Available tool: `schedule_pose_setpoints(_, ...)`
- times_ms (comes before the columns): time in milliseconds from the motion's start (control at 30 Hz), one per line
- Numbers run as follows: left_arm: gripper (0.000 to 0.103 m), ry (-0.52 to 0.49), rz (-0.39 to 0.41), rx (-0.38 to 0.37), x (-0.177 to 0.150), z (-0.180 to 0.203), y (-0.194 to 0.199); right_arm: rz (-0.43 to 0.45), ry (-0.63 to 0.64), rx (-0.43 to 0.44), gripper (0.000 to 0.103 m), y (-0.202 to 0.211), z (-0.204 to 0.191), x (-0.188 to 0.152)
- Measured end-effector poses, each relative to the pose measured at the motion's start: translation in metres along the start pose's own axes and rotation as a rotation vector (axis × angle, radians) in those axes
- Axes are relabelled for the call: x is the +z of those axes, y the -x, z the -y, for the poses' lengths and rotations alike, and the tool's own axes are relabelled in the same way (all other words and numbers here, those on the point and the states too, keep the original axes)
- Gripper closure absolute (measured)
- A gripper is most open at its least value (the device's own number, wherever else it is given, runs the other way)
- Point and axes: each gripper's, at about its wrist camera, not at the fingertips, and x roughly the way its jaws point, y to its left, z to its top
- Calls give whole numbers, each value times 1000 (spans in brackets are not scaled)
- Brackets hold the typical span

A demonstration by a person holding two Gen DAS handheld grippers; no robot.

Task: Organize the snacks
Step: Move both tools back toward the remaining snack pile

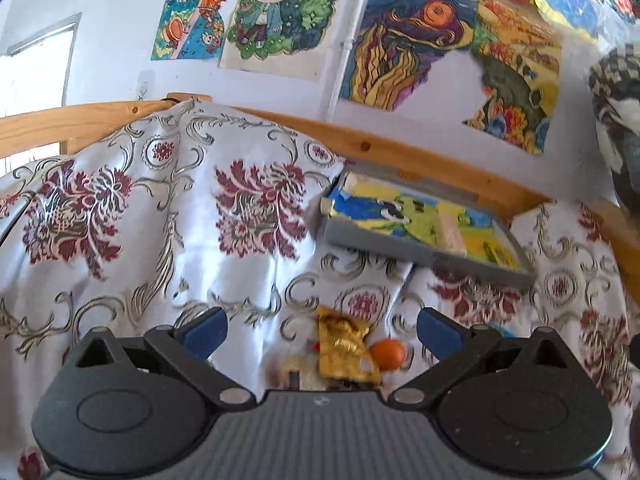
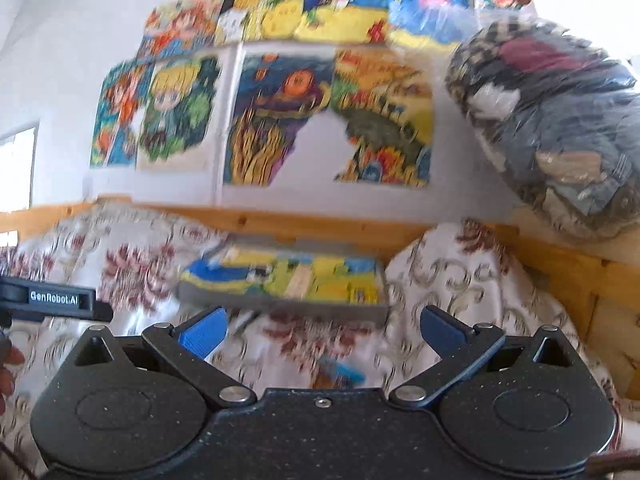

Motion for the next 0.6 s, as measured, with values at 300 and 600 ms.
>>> schedule_pose_setpoints(300,1,-108,-110,-50,-33,4,-1,-237,12,51,1,-14,-18,-19)
schedule_pose_setpoints(600,1,-219,-214,-111,-54,16,-15,-392,-46,73,1,-38,-17,-29)
